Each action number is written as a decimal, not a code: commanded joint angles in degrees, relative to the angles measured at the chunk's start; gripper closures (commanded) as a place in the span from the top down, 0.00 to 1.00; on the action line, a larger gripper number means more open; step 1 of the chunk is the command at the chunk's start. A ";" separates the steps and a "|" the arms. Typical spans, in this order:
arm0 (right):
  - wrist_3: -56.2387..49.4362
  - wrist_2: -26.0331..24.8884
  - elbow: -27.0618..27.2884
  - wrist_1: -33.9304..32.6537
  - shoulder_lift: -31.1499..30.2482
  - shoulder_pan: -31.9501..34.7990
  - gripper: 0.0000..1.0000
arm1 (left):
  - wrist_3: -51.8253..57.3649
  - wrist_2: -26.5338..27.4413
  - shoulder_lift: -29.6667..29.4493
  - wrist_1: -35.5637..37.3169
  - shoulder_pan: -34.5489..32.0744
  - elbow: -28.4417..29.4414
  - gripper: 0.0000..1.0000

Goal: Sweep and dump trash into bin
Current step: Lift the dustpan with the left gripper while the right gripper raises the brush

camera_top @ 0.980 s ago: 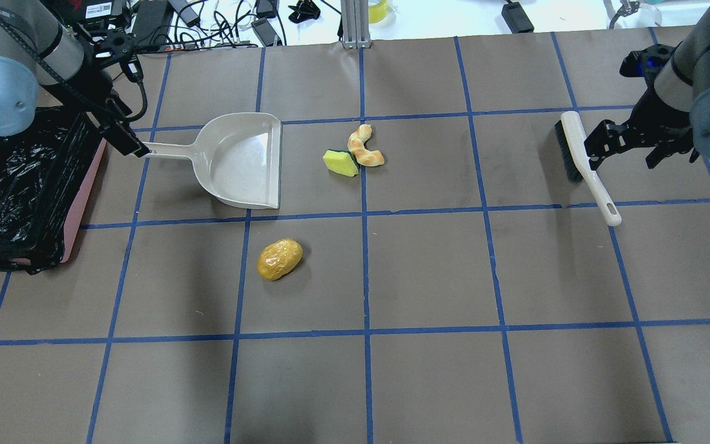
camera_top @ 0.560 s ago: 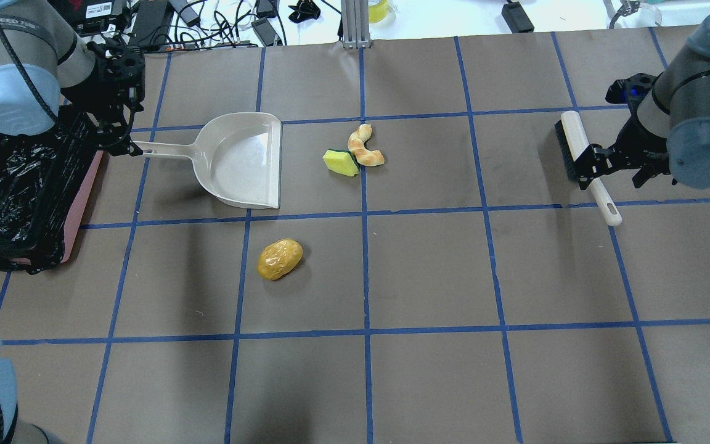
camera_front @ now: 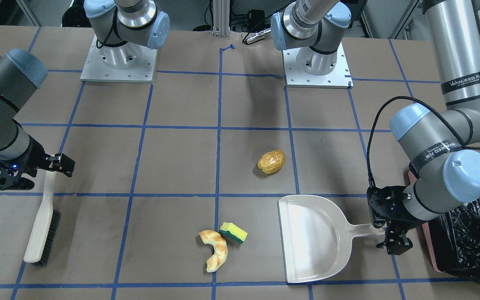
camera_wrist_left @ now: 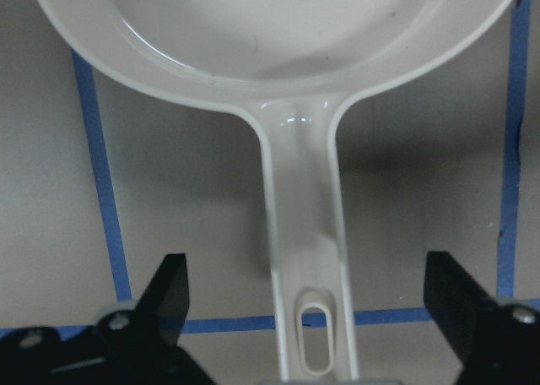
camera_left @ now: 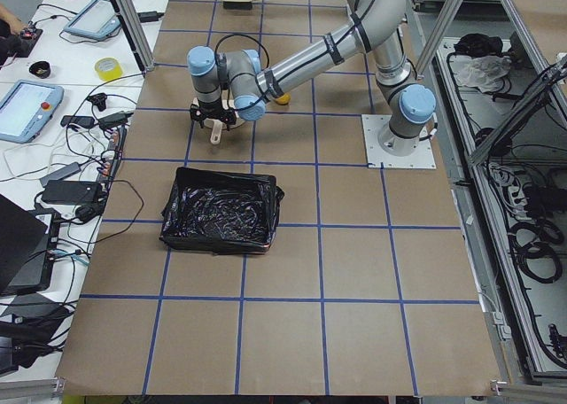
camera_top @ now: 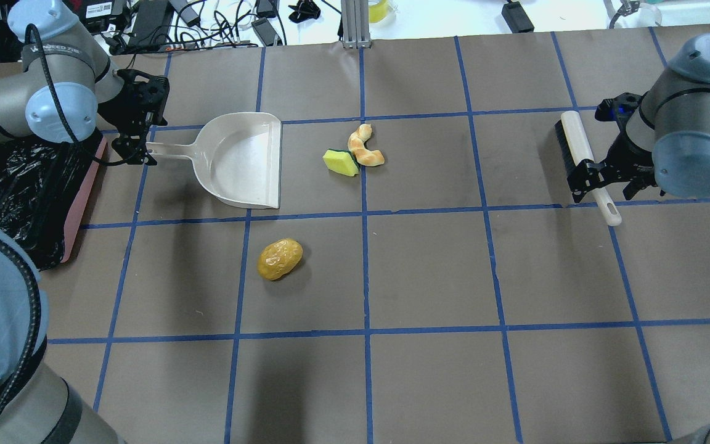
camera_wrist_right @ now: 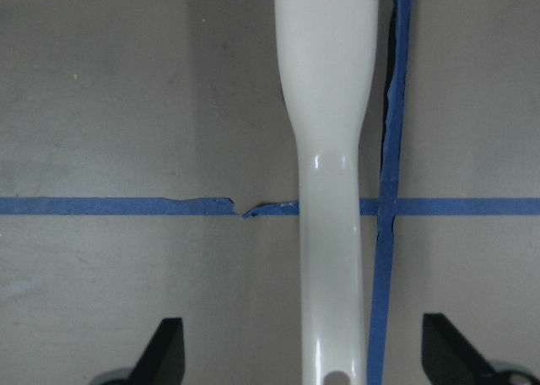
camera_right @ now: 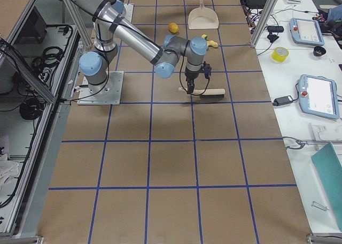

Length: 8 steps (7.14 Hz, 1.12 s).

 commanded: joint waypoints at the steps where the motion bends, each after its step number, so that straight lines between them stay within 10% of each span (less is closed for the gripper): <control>1: -3.05 -2.79 -0.07 -1.80 1.07 -0.07 0.89 | -2.26 -0.16 -1.41 -0.39 -0.07 -0.30 1.00; 4: -2.37 -2.82 0.01 -1.81 2.48 -0.07 0.90 | -7.33 0.01 -1.58 -0.39 -2.60 -1.62 1.00; 8: -1.58 -2.29 -0.16 -0.76 1.78 -0.07 0.47 | -9.21 1.07 -3.78 0.40 -4.03 -1.71 1.00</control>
